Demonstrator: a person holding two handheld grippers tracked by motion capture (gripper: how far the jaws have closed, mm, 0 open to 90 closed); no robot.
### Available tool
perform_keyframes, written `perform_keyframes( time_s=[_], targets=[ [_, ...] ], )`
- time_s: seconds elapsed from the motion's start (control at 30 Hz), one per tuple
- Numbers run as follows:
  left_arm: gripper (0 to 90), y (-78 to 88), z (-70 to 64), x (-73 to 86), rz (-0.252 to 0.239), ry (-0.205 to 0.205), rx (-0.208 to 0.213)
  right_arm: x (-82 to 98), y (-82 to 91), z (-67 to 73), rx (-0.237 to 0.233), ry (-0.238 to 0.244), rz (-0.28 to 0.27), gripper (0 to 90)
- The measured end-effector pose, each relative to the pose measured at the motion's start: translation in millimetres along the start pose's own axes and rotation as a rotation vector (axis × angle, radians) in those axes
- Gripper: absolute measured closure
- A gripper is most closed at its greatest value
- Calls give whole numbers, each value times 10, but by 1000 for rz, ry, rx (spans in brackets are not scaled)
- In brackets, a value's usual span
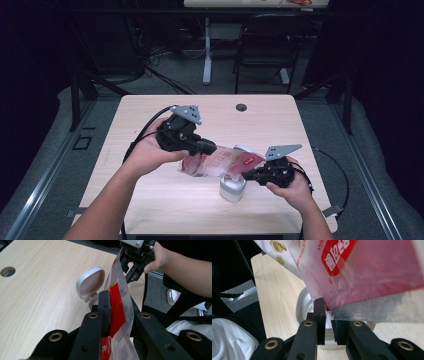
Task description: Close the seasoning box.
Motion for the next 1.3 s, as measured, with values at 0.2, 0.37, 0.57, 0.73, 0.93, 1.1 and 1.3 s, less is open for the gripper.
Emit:
perform_keyframes(
  time_s=[0.2,0.37,0.57,0.73,0.93,1.1,1.3],
  targets=[
    [810,9,25,87,-10,14,2,-33,-20,10,6,4,-6,829],
    [808,3,44,136,-16,25,-4,-50,-15,-5,12,2,-14,829],
    [804,-5,67,194,-18,38,-5,-64,-12,-11,16,3,-18,829],
    [793,-18,102,279,-23,55,-6,-82,-3,-9,20,4,-30,829],
    [794,-12,129,360,-31,64,-7,-103,3,2,14,6,-48,829],
    [793,-12,136,414,-37,72,-5,-116,7,2,12,8,-65,824],
    [791,-30,155,477,-51,89,1,-122,11,-11,7,-1,-84,806]
  ],
)
Point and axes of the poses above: each handheld gripper's, and its own axes: y roughly backward along the jaws, x roughly out of its underside, z roughly to its left, the point moved 8 cm from there along -y, roughly forward along the jaws, and after that the axes turned 10 degrees about z, right-handed, at the moved point
